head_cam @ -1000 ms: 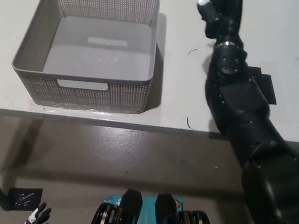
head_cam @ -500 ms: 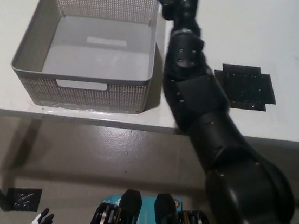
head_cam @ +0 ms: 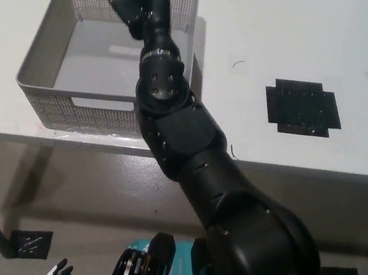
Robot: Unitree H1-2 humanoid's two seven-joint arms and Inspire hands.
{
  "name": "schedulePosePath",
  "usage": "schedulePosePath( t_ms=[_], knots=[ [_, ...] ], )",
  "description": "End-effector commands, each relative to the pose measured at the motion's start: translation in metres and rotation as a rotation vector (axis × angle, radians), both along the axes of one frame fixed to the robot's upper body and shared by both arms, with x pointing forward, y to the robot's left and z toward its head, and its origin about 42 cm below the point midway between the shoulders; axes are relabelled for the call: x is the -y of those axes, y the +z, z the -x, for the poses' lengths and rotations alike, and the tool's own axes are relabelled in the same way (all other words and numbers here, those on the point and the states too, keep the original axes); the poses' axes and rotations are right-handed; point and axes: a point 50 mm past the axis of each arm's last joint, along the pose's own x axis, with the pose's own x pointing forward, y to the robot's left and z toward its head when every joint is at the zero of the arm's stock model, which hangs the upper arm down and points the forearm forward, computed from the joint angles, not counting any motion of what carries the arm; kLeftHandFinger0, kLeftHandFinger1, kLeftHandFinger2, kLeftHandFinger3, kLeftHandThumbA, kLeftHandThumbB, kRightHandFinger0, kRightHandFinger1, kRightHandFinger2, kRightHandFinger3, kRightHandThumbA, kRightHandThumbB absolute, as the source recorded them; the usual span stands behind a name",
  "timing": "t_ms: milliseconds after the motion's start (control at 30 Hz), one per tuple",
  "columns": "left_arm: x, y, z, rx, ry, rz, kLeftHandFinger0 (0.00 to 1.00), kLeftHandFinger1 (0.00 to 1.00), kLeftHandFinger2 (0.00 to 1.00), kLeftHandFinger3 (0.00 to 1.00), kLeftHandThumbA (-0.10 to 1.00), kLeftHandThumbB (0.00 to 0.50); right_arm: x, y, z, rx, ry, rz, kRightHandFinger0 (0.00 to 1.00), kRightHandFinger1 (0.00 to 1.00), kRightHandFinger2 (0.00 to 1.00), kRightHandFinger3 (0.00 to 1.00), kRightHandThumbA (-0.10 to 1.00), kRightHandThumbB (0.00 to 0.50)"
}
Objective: Use the right hand to pick up a electric screw driver and put it into a container on the left side
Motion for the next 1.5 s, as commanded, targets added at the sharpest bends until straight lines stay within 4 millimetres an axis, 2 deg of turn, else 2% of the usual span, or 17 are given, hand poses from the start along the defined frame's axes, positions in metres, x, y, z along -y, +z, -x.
schedulePosePath(
  t_ms=[0,100,200,367,433,500,533,567,633,700,733,767,900,1100,1267,1333,1467],
  knots=[
    [0.001,0.010,0.000,0.059,-0.028,-0.013,0.95,1.00,1.00,1.00,1.00,0.199,-0.008,0.027,0.000,0.085,0.039,-0.022,0.00,0.19,0.65,0.71,-0.10,0.118],
    [-0.001,0.012,-0.005,0.068,-0.038,-0.023,0.94,1.00,1.00,1.00,1.00,0.211,0.002,0.011,-0.006,0.044,0.031,0.024,0.00,0.21,0.66,0.71,-0.10,0.137],
    [-0.002,0.012,-0.006,0.070,-0.034,-0.002,0.93,1.00,1.00,1.00,0.99,0.217,0.011,-0.002,-0.008,0.024,0.008,0.051,0.00,0.20,0.65,0.59,-0.10,0.160],
    [-0.003,0.012,-0.004,0.066,-0.043,-0.010,0.94,1.00,1.00,1.00,1.00,0.218,0.025,-0.024,-0.012,-0.038,-0.013,0.050,0.00,0.24,0.63,0.50,-0.10,0.140],
    [-0.003,0.012,-0.005,0.068,-0.045,-0.008,0.94,1.00,1.00,1.00,0.99,0.213,0.030,-0.031,-0.013,-0.060,-0.006,0.036,0.02,0.32,0.72,0.54,-0.10,0.150],
    [-0.003,0.013,-0.006,0.072,-0.048,-0.013,0.93,1.00,1.00,1.00,0.99,0.207,0.035,-0.037,-0.014,-0.073,0.002,0.025,0.12,0.45,0.82,0.63,-0.09,0.166],
    [-0.003,0.013,-0.006,0.072,-0.051,-0.015,0.93,1.00,1.00,1.00,0.99,0.207,0.037,-0.040,-0.014,-0.070,0.015,0.009,0.19,0.40,0.66,0.57,-0.01,0.200],
    [-0.003,0.013,-0.006,0.071,-0.055,-0.013,0.93,1.00,1.00,1.00,0.99,0.201,0.039,-0.042,-0.014,-0.069,0.019,0.016,0.32,0.51,0.74,0.63,0.04,0.226],
    [-0.003,0.013,-0.006,0.068,-0.064,-0.017,0.93,1.00,1.00,1.00,1.00,0.182,0.042,-0.047,-0.014,-0.070,0.033,0.026,0.60,0.64,0.75,0.71,0.20,0.292],
    [-0.003,0.012,-0.006,0.067,-0.065,-0.016,0.92,1.00,1.00,1.00,0.99,0.181,0.044,-0.051,-0.014,-0.059,0.052,0.029,0.73,0.78,0.85,0.82,0.28,0.328],
    [-0.003,0.012,-0.005,0.064,-0.065,-0.016,0.92,1.00,1.00,1.00,0.99,0.183,0.045,-0.053,-0.014,-0.054,0.058,0.050,0.92,0.99,1.00,1.00,0.39,0.356],
    [-0.003,0.012,-0.005,0.063,-0.067,-0.015,0.92,1.00,1.00,1.00,0.99,0.184,0.046,-0.054,-0.014,-0.049,0.065,0.071,1.00,1.00,1.00,1.00,0.44,0.356],
    [-0.003,0.013,-0.007,0.070,-0.071,-0.007,0.92,1.00,1.00,1.00,0.98,0.185,0.048,-0.053,-0.015,-0.044,0.103,0.069,1.00,1.00,1.00,1.00,0.57,0.389],
    [-0.002,0.013,-0.008,0.069,-0.076,-0.005,0.91,0.99,0.98,1.00,0.97,0.188,0.051,-0.055,-0.016,-0.047,0.161,0.048,1.00,1.00,1.00,1.00,0.68,0.385],
    [-0.002,0.011,-0.006,0.061,-0.084,-0.020,0.89,0.97,0.96,1.00,1.00,0.184,0.055,-0.053,-0.016,-0.011,0.176,0.031,1.00,1.00,1.00,1.00,0.76,0.433],
    [-0.002,0.011,-0.006,0.060,-0.086,-0.016,0.89,0.97,0.96,1.00,1.00,0.195,0.056,-0.049,-0.018,0.004,0.176,0.044,1.00,1.00,1.00,1.00,0.84,0.491],
    [0.000,0.010,-0.006,0.057,-0.089,-0.010,0.88,0.96,0.95,1.00,1.00,0.213,0.065,-0.037,-0.022,0.060,0.182,0.040,1.00,1.00,1.00,1.00,0.87,0.443]
  ],
)
